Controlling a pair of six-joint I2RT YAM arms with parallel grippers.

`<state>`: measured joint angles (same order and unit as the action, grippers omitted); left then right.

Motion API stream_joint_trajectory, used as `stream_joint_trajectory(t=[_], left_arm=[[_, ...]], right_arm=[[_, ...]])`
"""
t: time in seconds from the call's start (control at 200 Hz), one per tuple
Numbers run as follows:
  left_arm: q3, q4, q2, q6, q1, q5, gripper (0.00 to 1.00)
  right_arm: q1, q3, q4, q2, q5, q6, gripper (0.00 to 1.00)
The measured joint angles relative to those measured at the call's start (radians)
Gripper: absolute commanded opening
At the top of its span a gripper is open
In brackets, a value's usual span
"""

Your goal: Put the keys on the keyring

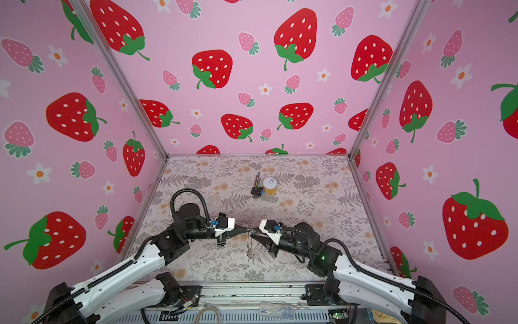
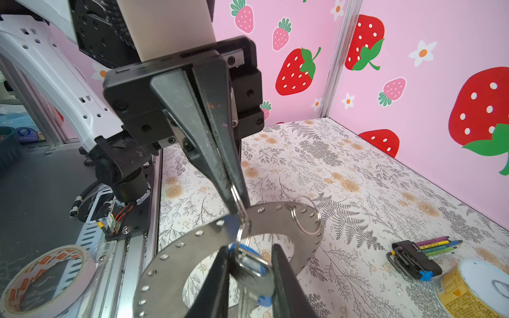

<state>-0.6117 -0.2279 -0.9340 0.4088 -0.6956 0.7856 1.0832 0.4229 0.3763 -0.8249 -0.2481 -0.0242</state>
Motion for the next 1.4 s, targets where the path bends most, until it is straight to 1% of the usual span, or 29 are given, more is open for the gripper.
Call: stream_joint_trajectory(t=[0.38, 0.58, 0.615, 0.745, 0.845, 0.94, 1.03, 1.231, 1.401], left_arm=[[0.014, -0.009, 0.008, -0.018, 0.011, -0.008, 0.00], [0.015, -0.061, 0.016, -0.026, 0.020, -0.035, 0.00], [0.015, -0.067, 0.019, -0.026, 0.022, -0.039, 0.00], [0.015, -0.077, 0.021, -0.030, 0.022, -0.045, 0.00], [0.015, -0.083, 0.021, -0.032, 0.022, -0.044, 0.00], [0.015, -0.084, 0.017, -0.032, 0.022, -0.041, 0.00], [0.015, -0.083, 0.007, -0.034, 0.022, -0.032, 0.00], [0.015, -0.083, -0.007, -0.040, 0.022, -0.006, 0.00], [0.015, -0.084, -0.007, -0.041, 0.026, 0.002, 0.00]], right_arm=[[0.000, 0.003, -0.005, -0.007, -0.005, -0.005, 0.15], [0.000, 0.008, -0.052, -0.044, -0.015, -0.005, 0.15], [0.000, 0.008, -0.059, -0.050, -0.015, -0.005, 0.16], [0.000, 0.009, -0.087, -0.038, -0.003, 0.004, 0.27], [0.000, 0.010, -0.106, 0.019, 0.024, 0.025, 0.31], [0.000, 0.021, -0.124, 0.077, 0.053, 0.051, 0.30], [0.000, 0.056, -0.146, 0.092, 0.072, 0.081, 0.26], [0.000, 0.149, -0.169, 0.027, 0.075, 0.143, 0.22], [0.000, 0.167, -0.195, -0.011, 0.067, 0.177, 0.20]])
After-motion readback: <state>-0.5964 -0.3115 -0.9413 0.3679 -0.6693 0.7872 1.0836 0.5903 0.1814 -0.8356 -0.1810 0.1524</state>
